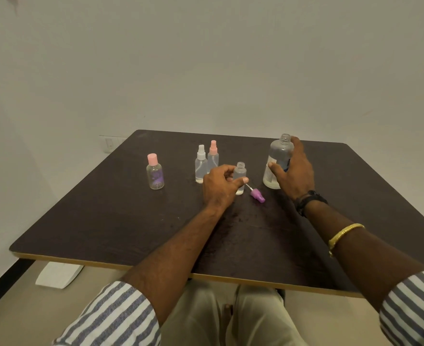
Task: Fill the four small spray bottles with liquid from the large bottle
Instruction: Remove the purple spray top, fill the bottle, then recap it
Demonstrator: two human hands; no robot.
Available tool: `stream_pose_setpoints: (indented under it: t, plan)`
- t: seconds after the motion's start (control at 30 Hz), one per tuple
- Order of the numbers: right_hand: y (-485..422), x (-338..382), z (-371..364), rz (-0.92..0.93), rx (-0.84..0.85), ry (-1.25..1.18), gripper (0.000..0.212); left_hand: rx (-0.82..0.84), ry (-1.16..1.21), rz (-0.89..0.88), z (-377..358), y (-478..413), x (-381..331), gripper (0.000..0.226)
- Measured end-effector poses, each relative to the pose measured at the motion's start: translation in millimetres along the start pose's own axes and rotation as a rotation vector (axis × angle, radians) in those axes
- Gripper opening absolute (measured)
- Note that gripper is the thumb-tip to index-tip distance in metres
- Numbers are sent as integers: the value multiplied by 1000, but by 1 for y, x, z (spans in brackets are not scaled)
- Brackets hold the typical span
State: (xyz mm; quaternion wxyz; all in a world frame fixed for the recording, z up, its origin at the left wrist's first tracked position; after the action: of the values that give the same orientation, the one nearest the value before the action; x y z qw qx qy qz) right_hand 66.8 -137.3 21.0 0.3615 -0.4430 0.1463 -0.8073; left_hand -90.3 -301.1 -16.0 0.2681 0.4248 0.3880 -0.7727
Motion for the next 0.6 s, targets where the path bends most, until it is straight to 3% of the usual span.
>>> stream_pose_setpoints:
  t: [0.27, 0.37, 0.5, 0.6]
  plan:
    - [0, -3, 1, -14, -9, 0, 94, 5, 6, 1, -3, 2, -1, 41]
    - [0, 4, 12, 8, -97, 88, 98, 4, 0, -5, -3, 1, -3, 42]
    - [3, 30, 25, 167, -233, 266, 70, -4, -1, 2, -3, 0, -5, 43]
    - [7, 45, 22, 298, -228, 256, 41, -9, -10, 4, -2, 1, -5, 42]
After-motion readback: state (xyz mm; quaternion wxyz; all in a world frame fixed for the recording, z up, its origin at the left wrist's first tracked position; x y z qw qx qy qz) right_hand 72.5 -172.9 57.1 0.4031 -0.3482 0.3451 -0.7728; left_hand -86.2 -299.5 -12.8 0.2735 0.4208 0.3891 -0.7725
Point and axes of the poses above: each hand's wrist, its own y-axis away from the middle knuckle, its own z-axis out of the back of the hand, x = y × z, the point moved 8 cm from there along -y, towards the middle knuckle, and after that the axes turned 4 degrees about z, right-handed, at the moved point
